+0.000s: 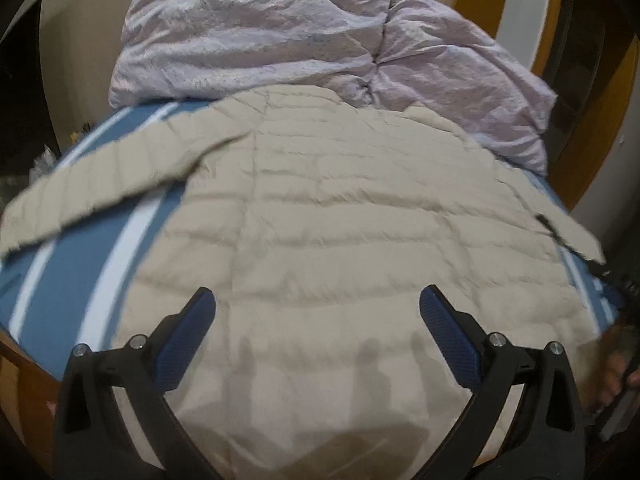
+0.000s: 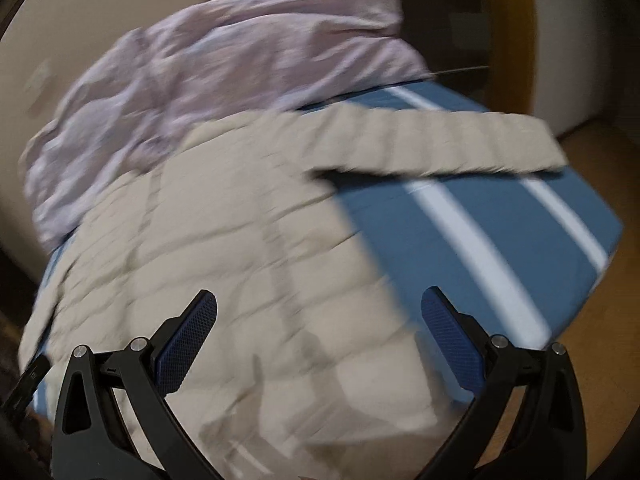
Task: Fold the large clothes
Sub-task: 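Reach the right tool to a jacket sleeve cuff and grasp it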
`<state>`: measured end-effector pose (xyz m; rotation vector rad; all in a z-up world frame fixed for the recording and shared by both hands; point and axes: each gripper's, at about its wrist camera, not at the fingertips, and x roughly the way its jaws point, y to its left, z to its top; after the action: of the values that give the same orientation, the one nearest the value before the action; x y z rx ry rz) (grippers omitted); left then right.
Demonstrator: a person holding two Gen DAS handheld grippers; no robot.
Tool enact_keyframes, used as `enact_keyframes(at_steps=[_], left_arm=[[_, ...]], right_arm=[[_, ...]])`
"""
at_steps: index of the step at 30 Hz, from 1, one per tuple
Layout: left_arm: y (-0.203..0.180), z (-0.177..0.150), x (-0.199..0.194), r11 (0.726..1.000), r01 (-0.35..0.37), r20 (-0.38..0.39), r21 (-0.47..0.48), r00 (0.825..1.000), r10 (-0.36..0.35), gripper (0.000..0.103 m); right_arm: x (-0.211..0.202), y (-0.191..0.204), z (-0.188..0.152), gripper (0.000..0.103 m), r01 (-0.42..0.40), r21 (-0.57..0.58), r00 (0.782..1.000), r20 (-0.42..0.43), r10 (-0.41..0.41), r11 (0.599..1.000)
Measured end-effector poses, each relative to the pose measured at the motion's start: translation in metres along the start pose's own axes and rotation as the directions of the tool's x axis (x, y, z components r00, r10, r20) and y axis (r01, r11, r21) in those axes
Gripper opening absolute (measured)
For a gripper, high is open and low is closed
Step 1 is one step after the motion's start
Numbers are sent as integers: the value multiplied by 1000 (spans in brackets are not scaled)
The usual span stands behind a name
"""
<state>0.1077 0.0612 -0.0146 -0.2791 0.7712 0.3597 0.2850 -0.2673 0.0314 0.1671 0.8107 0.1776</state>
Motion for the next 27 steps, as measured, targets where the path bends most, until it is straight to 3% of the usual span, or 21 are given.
enact_keyframes(at_steps=[5,12,21,27], left_arm=[[0,23,28,988,-142,23,56,990,140,101],[2,39,62,956,-268,32,119,963,266,101],[4,34,92,953,-274,-33,133,959,281,101],[3,33,100,954,-265,-68,141,959,276,101]], right_arm=[[31,-61,39,102,101,158,995,-32,-97,982],[58,-156,72,102,212,384,977,-76,-199,899],[86,-255,83,83,262,573,962,-87,-260,776],[98,-267,82,76,266,588,956,-58,-289,763]])
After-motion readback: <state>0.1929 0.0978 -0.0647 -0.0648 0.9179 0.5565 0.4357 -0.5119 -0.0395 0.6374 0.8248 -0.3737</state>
